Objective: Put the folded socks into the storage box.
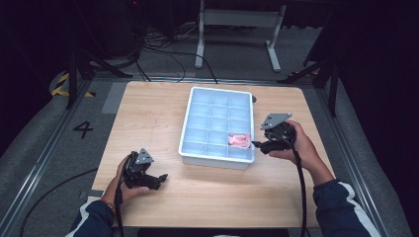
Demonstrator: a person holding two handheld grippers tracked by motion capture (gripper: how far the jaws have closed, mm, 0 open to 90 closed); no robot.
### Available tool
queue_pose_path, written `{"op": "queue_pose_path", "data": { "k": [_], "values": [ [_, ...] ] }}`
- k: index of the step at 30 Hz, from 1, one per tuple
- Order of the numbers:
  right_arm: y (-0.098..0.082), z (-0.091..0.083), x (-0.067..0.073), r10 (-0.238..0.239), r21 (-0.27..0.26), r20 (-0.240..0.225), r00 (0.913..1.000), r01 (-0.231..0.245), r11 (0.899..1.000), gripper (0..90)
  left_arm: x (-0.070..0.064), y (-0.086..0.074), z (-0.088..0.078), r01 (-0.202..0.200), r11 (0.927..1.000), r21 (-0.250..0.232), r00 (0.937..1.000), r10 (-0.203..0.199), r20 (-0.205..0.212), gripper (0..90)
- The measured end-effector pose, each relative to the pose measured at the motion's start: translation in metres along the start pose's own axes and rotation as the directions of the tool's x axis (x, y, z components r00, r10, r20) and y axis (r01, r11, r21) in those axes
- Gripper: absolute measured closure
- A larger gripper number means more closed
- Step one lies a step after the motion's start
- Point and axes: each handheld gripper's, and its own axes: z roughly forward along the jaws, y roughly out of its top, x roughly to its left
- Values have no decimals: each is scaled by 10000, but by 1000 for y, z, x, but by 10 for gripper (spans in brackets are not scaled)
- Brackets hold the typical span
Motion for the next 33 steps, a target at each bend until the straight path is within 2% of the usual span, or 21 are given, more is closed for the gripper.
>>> {"op": "queue_pose_path", "data": {
  "k": [15, 31, 33],
  "values": [
    [-20, -10, 3, 81, -179, 64, 9999, -80, 9998, 311, 0, 0, 0, 4, 10000, -2, 10000, -4, 0, 37],
    [-45, -12, 11, -15, -23, 288, 9996, 16, 10000, 306, 0, 0, 0, -22, 10000, 6, 10000, 22, -11, 37],
    [-50, -12, 12, 106, 2, 239, 9997, -106, 9999, 306, 0, 0, 0, -10, 10000, 23, 10000, 10, -11, 38]
  ]
}}
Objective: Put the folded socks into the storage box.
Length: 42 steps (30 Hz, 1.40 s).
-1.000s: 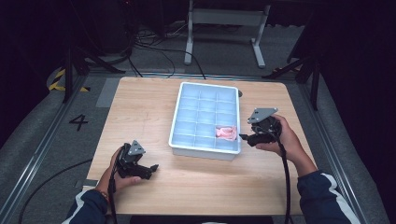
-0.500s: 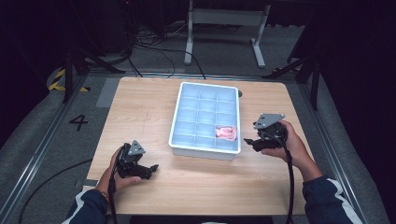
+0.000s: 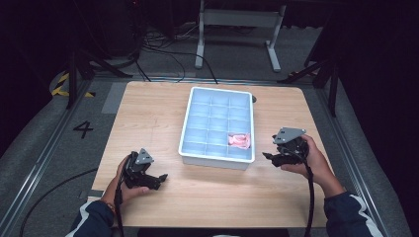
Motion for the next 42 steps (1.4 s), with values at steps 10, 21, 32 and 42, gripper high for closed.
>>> {"op": "queue_pose_path", "data": {
  "k": [10, 21, 32, 42],
  "values": [
    [-21, -1, 2, 201, 201, 25, 9998, -202, 9996, 306, 0, 0, 0, -8, 10000, -24, 10000, 8, 0, 38],
    [-36, -1, 5, 272, 382, 76, 9996, -275, 9989, 302, 0, 0, 0, -25, 10000, 1, 10000, 25, -1, 40],
    [-55, -1, 8, 458, 466, 136, 9989, -464, 9978, 299, 0, -1, -1, -9, 10000, -35, 10000, 9, -12, 45],
    [-77, 1, 12, 762, 637, 82, 9971, -766, 9950, 298, 0, -1, -1, -8, 10000, -35, 10000, 8, -10, 45]
  ]
}}
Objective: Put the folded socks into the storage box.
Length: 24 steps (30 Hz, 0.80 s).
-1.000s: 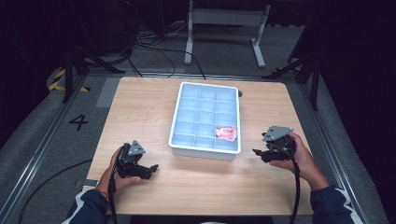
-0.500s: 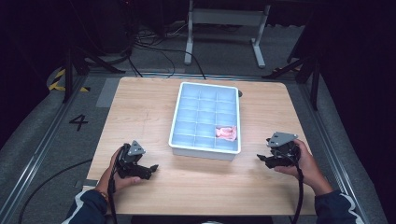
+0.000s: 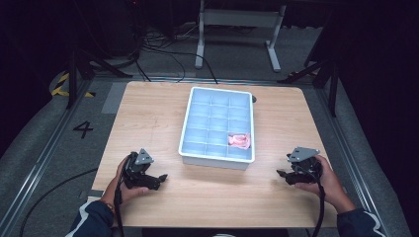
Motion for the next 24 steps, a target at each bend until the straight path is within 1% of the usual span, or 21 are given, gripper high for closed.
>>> {"op": "queue_pose_path", "data": {
  "k": [3, 5, 6, 9, 14, 16, 18, 19, 20, 21, 22, 23, 24],
  "values": [
    [-5, -1, 1, -7, 25, 20, 10000, 7, 10000, 298, 0, 0, 0, 0, 10000, -2, 10000, 0, -2, 45],
    [-12, -2, 3, 190, -24, -12, 9998, -190, 9998, 295, 0, 0, 0, -2, 10000, 0, 10000, 2, -2, 45],
    [-12, -2, 3, 190, -24, -12, 9998, -190, 9998, 295, 0, 0, 0, -5, 10000, 2, 10000, 5, -2, 45],
    [-20, -4, 5, 307, -140, -92, 9995, -309, 9994, 293, 0, 0, 0, -3, 10000, 1, 10000, 3, -1, 45],
    [-30, -6, 7, 578, -269, -215, 9981, -584, 9979, 288, 0, 0, 0, -14, 10000, -6, 10000, 14, -9, 45],
    [-35, -6, 6, 660, -259, -179, 9977, -665, 9975, 283, 0, 0, 0, -11, 10000, -7, 10000, 11, -8, 45],
    [-40, -7, 6, 853, -321, -183, 9962, -859, 9958, 278, 0, 0, 0, -9, 10000, -8, 10000, 9, -8, 45],
    [-40, -7, 6, 853, -321, -183, 9962, -859, 9958, 278, 0, 0, 0, -9, 10000, -8, 10000, 9, -8, 45],
    [-45, -9, 5, 1054, -391, -231, 9942, -1062, 9936, 272, 0, 0, 0, -12, 10000, -7, 10000, 12, -10, 45],
    [-45, -9, 5, 1054, -391, -231, 9942, -1062, 9936, 272, 0, 0, 0, -12, 10000, -7, 10000, 12, -10, 45],
    [-47, -9, 5, 1134, -456, -264, 9932, -1146, 9924, 272, 0, 0, 0, -14, 10000, -9, 10000, 14, -10, 45],
    [-51, -11, 5, 1338, -505, -292, 9906, -1351, 9895, 271, 0, 0, 0, 0, 10000, -2, 10000, 0, 0, 45],
    [-54, -11, 5, 1406, -594, -288, 9896, -1421, 9881, 269, 0, 0, 0, -1, 10000, 0, 10000, 1, -2, 45]
  ]
}}
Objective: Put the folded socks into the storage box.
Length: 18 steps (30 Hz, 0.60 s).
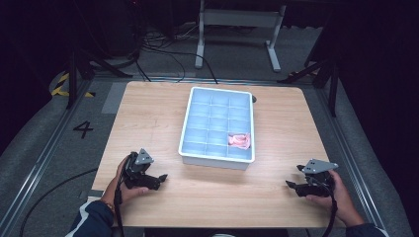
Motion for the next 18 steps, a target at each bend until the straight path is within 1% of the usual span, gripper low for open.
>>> {"op": "queue_pose_path", "data": {
  "k": [3, 6, 9, 10, 11, 12, 13, 16, 18],
  "values": [
    [-6, -2, 0, 220, -102, 39, 9998, -219, 9997, 260, 0, 0, 0, 0, 10000, -5, 10000, 0, 13, 45],
    [-13, -3, -3, 549, -232, 92, 9984, -547, 9982, 253, 0, 0, 0, -2, 10000, 0, 10000, 2, 0, 45],
    [-21, -6, -6, 969, -361, 116, 9952, -964, 9947, 247, 0, 0, 0, -3, 10000, -1, 10000, 3, 0, 45],
    [-23, -7, -7, 1033, -424, 145, 9945, -1026, 9938, 245, 0, 0, 0, -1, 10000, -1, 10000, 1, 2, 45],
    [-27, -8, -9, 1213, -467, 184, 9924, -1203, 9916, 244, 0, 0, 0, 3, 10000, 0, 10000, -3, 0, 45],
    [-27, -8, -9, 1213, -467, 184, 9924, -1203, 9916, 244, 0, 0, 0, 3, 10000, 0, 10000, -3, 0, 45],
    [-34, -10, -11, 1557, -621, 112, 9877, -1548, 9860, 236, 0, 0, 0, -13, 10000, -6, 10000, 13, -6, 45],
    [-44, -13, -16, 2087, -819, 55, 9780, -2076, 9748, 222, 0, 0, 0, -3, 10000, 2, 10000, 3, 0, 44],
    [-51, -15, -20, 2452, -1004, 103, 9694, -2430, 9648, 204, 0, 0, 0, -4, 10000, 3, 10000, 4, 1, 45]
  ]
}}
